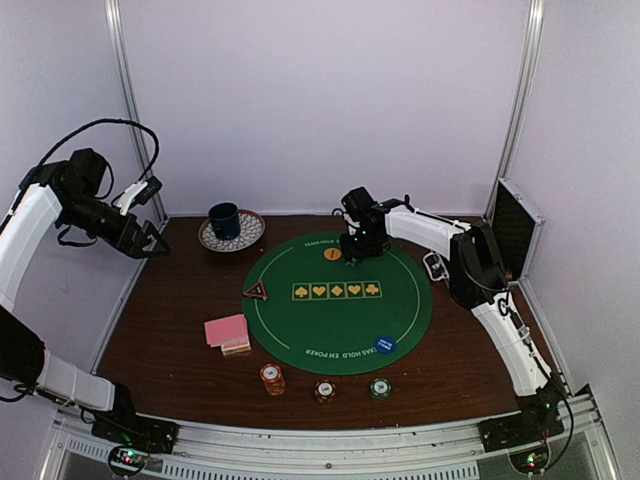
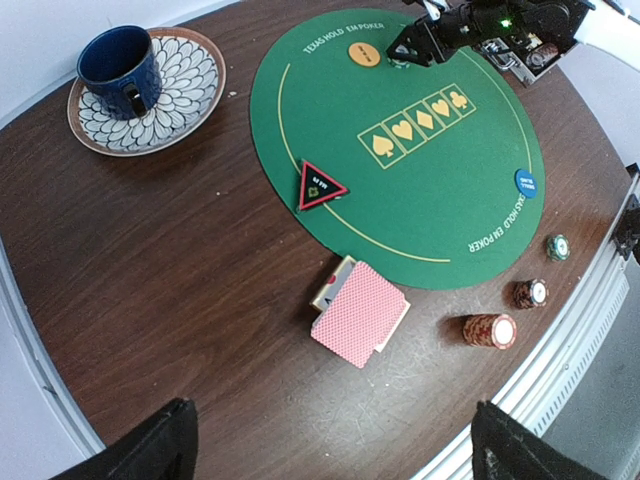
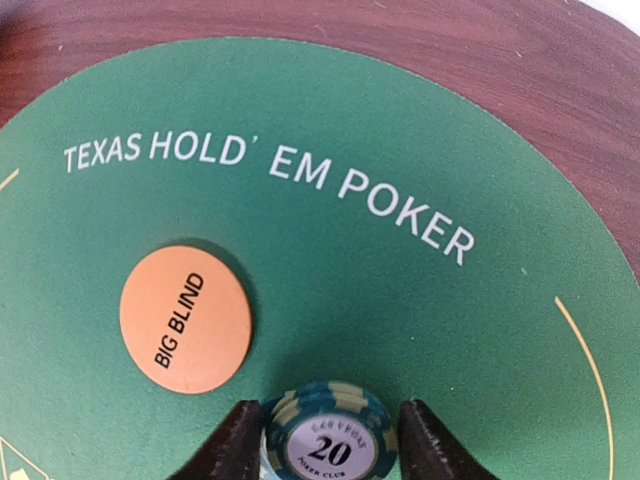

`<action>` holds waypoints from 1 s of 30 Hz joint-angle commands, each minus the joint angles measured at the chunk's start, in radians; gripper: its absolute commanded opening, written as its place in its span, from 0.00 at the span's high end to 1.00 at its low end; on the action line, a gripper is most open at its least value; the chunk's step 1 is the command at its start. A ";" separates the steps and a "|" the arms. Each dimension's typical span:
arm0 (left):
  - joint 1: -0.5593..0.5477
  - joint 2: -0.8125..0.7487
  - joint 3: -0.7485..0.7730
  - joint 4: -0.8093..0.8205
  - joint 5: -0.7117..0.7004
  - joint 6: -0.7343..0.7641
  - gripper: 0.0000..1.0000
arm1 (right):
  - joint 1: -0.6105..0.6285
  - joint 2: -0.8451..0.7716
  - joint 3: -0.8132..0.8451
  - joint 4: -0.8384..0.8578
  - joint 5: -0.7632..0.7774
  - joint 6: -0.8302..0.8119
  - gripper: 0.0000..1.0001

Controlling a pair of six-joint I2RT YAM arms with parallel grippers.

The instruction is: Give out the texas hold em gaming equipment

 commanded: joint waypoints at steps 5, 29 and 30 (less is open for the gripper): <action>0.008 -0.018 0.000 0.009 0.007 0.011 0.02 | -0.001 -0.049 0.028 -0.026 -0.039 -0.023 0.39; 0.008 -0.082 0.007 -0.018 -0.004 0.013 0.02 | 0.319 -0.874 -0.924 0.037 0.052 0.053 0.28; 0.008 -0.082 0.008 -0.020 -0.004 0.014 0.02 | 0.349 -0.915 -0.984 0.038 0.048 0.076 0.29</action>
